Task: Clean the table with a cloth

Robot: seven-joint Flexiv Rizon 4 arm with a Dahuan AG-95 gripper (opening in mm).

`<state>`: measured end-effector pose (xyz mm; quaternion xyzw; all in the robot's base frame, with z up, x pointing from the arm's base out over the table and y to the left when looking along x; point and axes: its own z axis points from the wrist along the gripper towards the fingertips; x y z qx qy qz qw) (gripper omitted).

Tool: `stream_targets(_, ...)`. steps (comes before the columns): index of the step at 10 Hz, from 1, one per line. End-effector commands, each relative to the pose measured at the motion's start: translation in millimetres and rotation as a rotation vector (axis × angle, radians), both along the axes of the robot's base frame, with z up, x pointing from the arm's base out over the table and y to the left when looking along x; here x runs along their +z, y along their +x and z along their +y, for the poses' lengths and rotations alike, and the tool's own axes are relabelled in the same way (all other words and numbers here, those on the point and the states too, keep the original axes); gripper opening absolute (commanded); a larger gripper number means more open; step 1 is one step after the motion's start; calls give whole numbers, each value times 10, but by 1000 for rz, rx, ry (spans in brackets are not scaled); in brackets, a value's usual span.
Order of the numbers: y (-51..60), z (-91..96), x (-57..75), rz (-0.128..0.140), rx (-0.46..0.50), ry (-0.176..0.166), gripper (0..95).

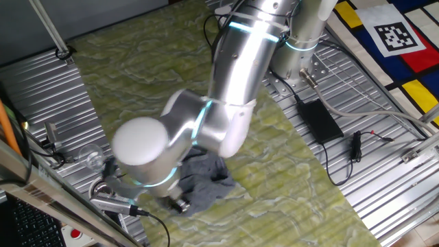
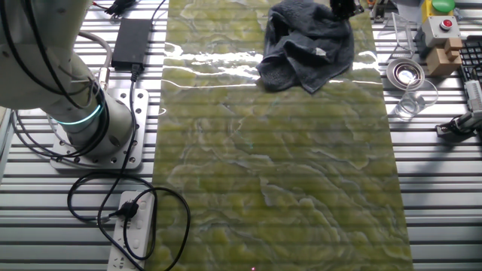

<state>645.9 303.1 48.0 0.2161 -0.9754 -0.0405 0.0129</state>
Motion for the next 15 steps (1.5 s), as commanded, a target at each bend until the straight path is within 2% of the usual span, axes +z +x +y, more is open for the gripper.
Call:
stream_targets(1, 200, 2, -48, -2, 8, 1, 0)
stream_targets(3, 321, -73, -74, -12, 41, -1, 0)
stream_targets(4, 340, -113, -76, -14, 55, 1, 0)
stream_targets(5, 359, -228, -79, -16, 89, 2, 0)
stream_targets(9, 335, -588, -50, -22, 168, 12, 0)
stream_targets(15, 228, -925, -45, -27, 234, 14, 0)
